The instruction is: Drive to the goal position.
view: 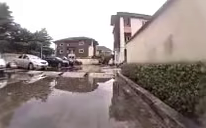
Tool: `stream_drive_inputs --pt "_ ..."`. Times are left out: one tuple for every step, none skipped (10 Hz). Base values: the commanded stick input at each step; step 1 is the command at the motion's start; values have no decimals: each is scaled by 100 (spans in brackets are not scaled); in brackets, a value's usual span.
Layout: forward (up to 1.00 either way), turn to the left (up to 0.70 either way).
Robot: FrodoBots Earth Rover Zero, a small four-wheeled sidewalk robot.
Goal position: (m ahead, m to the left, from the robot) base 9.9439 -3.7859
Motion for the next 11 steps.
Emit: stream_drive_inputs --pt "50 0" --pt "50 0" --pt "50 0" --pt "50 0" --pt "50 0" --pt "50 0" --pt "50 0" --pt "50 0" --pt "50 0" --pt "50 0" --pt "50 0"
